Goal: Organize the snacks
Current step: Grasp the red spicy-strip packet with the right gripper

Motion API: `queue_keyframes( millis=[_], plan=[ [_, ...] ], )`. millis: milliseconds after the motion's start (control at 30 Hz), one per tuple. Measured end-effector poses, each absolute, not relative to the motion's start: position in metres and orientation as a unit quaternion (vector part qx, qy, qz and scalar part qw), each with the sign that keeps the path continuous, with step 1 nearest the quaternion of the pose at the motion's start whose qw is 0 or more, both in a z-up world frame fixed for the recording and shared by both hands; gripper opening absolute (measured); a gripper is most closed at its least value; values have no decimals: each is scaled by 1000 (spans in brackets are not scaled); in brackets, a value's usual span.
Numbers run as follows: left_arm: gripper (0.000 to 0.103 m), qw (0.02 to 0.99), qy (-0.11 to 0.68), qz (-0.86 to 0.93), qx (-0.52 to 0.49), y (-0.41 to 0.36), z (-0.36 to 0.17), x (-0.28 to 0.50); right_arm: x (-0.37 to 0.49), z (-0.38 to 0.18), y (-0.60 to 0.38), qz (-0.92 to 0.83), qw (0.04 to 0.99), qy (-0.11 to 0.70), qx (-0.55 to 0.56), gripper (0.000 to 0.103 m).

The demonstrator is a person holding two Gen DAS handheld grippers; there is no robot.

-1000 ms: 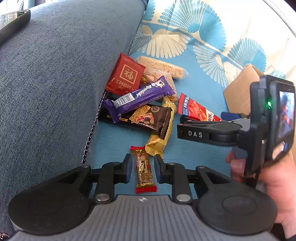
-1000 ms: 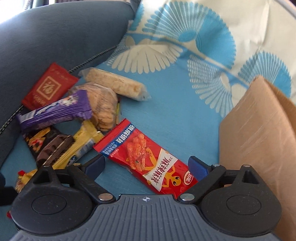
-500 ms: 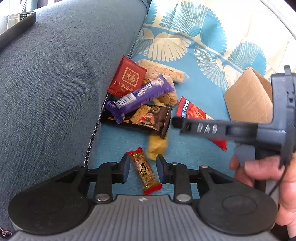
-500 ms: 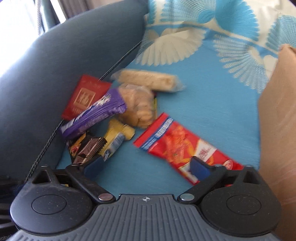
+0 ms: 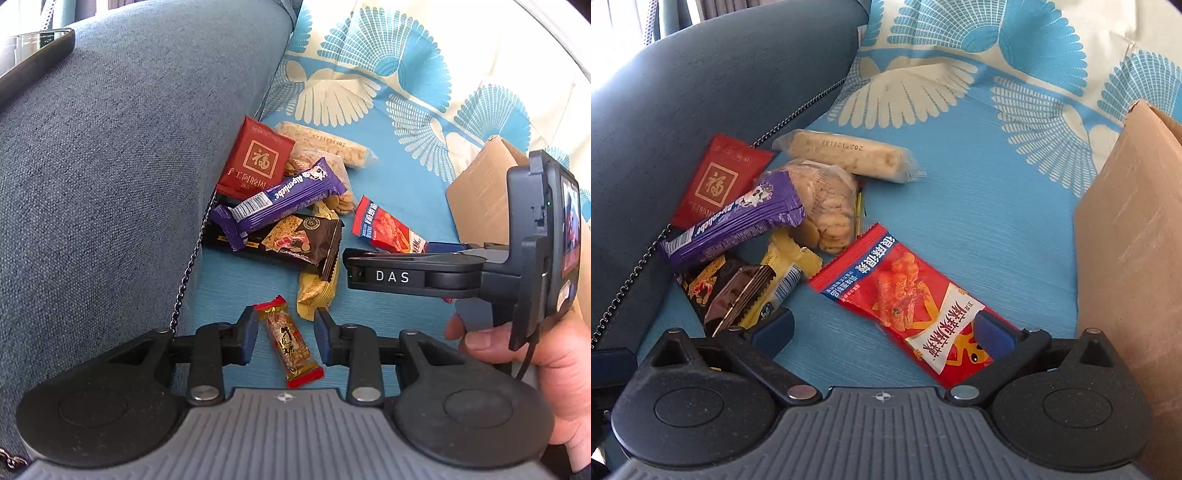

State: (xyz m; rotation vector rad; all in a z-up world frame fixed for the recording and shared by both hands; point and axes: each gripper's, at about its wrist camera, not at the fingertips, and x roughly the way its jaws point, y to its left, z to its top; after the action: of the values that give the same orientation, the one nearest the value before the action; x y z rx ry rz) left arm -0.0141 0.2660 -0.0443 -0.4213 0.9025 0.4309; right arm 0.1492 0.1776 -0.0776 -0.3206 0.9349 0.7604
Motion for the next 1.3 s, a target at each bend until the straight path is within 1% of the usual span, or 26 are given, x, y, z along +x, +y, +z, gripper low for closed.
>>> queue_keyframes(
  millis=[33, 67, 133, 200, 233, 300, 333, 367, 400, 433, 467, 533, 567, 600, 700, 733, 867, 933, 967, 1000, 1033, 1067, 1100, 1300],
  plan=[
    [37, 856, 430, 205, -200, 266, -45, -14, 150, -76, 178, 357, 810, 441, -148, 102],
    [37, 856, 431, 206, -200, 266, -45, -13, 151, -75, 178, 359, 808, 445, -141, 99],
    [37, 855, 431, 206, -200, 266, -45, -13, 153, -70, 176, 369, 802, 455, -115, 93],
    [38, 855, 431, 206, -200, 266, -45, -13, 155, -64, 172, 392, 784, 475, -78, 83],
    [38, 855, 431, 206, -200, 266, -45, -13, 155, -61, 170, 406, 772, 485, -59, 83],
    [38, 856, 430, 207, -200, 265, -45, -13, 158, -57, 166, 410, 769, 490, -37, 75],
    [38, 856, 430, 207, -200, 265, -45, -14, 160, -55, 165, 395, 782, 480, -36, 76],
    [38, 856, 430, 207, -200, 265, -45, -14, 162, -55, 163, 372, 802, 465, -44, 80],
    [38, 856, 429, 208, -199, 265, -45, -14, 163, -55, 162, 349, 819, 452, -57, 86],
    [39, 856, 429, 208, -198, 265, -45, -14, 164, -56, 162, 329, 831, 443, -67, 89],
    [39, 857, 429, 209, -197, 264, -45, -14, 166, -58, 162, 318, 837, 440, -70, 93],
    [41, 856, 430, 208, -196, 264, -45, -13, 169, -64, 164, 321, 832, 448, -67, 96],
    [41, 856, 431, 208, -195, 264, -45, -12, 168, -68, 167, 326, 827, 452, -73, 100],
    [41, 856, 432, 208, -195, 264, -45, -12, 167, -72, 170, 330, 824, 453, -86, 102],
    [41, 855, 434, 208, -194, 264, -46, -11, 163, -85, 182, 328, 813, 463, -134, 102],
    [41, 854, 434, 209, -195, 264, -46, -11, 159, -85, 183, 329, 817, 452, -143, 102],
    [41, 854, 434, 209, -195, 264, -47, -10, 161, -85, 181, 333, 813, 460, -129, 102],
    [41, 854, 434, 209, -195, 264, -47, -10, 161, -84, 180, 340, 810, 464, -117, 98],
    [41, 854, 434, 209, -194, 264, -47, -10, 158, -81, 180, 348, 808, 460, -120, 87],
    [41, 855, 434, 209, -194, 264, -47, -10, 155, -80, 181, 357, 807, 454, -125, 74],
    [41, 855, 433, 209, -193, 264, -47, -10, 153, -78, 180, 366, 803, 453, -126, 68],
    [41, 856, 432, 209, -193, 264, -47, -10, 151, -76, 179, 375, 798, 456, -119, 55],
    [41, 857, 430, 209, -192, 264, -46, -10, 149, -74, 177, 383, 793, 461, -107, 50],
    [41, 860, 420, 208, -203, 266, -44, -16, 141, -68, 166, 402, 765, 501, -48, 47]
  ],
)
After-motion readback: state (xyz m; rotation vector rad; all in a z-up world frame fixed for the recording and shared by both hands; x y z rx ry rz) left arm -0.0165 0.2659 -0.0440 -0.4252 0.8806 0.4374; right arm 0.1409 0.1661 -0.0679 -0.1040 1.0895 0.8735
